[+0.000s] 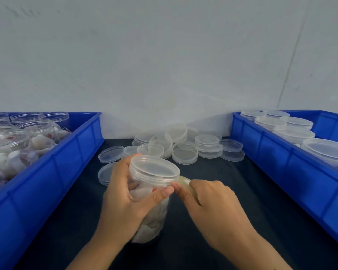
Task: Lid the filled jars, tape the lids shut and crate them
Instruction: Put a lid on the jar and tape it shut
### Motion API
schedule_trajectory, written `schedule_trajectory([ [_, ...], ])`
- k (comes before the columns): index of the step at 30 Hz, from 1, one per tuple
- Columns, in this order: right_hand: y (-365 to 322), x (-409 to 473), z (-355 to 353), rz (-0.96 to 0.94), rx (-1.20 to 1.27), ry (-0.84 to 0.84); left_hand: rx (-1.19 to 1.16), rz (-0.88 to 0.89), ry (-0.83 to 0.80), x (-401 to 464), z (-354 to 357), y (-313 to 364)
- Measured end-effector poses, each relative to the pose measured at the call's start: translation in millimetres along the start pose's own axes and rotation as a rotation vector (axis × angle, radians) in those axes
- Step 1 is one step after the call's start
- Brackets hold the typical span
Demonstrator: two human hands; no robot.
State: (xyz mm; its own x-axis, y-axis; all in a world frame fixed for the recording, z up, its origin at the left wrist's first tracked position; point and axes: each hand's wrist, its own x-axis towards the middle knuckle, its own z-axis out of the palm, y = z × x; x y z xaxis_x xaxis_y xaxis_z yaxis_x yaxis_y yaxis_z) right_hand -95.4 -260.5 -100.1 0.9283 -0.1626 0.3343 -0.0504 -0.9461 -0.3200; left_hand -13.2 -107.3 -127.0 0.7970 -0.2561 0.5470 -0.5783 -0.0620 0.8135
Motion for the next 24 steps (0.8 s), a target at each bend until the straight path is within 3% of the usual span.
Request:
schedule_trajectory([
  [7, -3, -1, 1, -0.042, 0.014, 0.006, 0.102, -0.014, 0.041, 0, -2, -4],
  [12, -4, -2, 4, -0.082, 0.021, 0.016, 0.087, -0.008, -0.015, 2, -3, 2],
  [17, -7, -3, 4, -0.099, 0.024, 0.005, 0.038, -0.108, 0.035, 6, -4, -2],
  [24, 6, 2, -13, -0.078, 0.011, 0.015, -0.031, -0.112, 0.024, 11, -6, -3],
])
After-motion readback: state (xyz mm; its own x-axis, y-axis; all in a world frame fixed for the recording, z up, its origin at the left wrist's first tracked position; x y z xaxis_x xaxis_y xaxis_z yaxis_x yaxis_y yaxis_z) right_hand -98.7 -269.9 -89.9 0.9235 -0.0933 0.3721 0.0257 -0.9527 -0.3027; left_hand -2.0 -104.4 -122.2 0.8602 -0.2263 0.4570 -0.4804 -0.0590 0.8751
